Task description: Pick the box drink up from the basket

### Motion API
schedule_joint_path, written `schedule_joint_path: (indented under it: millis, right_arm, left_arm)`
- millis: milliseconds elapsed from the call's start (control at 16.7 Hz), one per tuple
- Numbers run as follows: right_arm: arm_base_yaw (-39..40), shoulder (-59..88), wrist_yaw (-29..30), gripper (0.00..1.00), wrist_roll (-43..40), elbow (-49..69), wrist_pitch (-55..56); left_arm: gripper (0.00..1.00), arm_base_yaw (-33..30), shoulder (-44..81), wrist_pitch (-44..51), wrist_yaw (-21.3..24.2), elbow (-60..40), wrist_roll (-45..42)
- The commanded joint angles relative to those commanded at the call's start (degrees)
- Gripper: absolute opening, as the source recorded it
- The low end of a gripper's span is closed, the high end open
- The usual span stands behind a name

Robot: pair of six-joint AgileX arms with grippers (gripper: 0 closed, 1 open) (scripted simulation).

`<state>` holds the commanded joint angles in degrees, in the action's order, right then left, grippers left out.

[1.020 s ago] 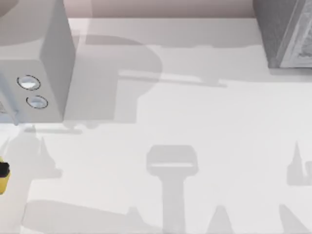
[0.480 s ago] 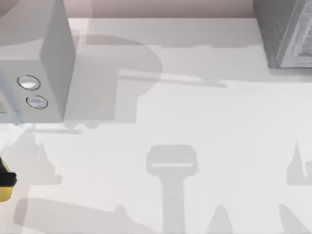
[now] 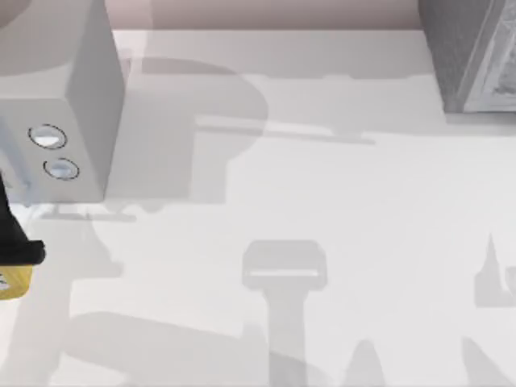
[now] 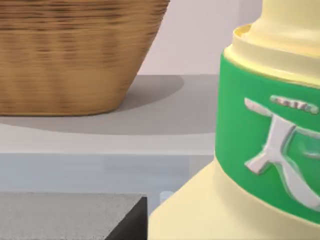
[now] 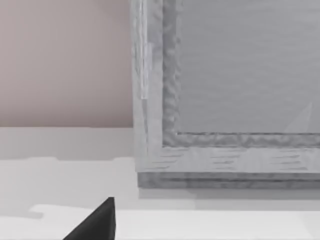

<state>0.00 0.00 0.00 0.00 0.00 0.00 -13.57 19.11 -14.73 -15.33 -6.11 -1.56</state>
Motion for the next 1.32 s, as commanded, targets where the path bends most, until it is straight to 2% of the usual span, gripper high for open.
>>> schedule_joint_path:
  millis: [600, 840, 960, 1080, 1320]
  right_arm:
    - [0.0, 0.0, 0.0, 1.00, 0.0, 0.0, 0.0]
    - [0.0, 0.0, 0.0, 1.00, 0.0, 0.0, 0.0]
    - [0.0, 0.0, 0.0, 1.00, 0.0, 0.0, 0.0]
    - [0.0, 0.0, 0.0, 1.00, 0.0, 0.0, 0.0]
    - [0.0, 0.0, 0.0, 1.00, 0.0, 0.0, 0.0]
  left_arm:
    - [0.00, -30.7, 45.9, -35.3, -38.3, -15.1, -3.7]
    - [0.00, -40.2, 61.4, -46.4, -51.4, -19.7, -4.6]
    - [0.00, -43.5, 66.7, -50.2, -56.1, -21.3, -4.9]
    - [0.00, -45.4, 69.8, -52.5, -58.8, -22.2, -5.0]
    - [0.00, -45.9, 70.5, -53.0, -59.5, -22.4, -5.1]
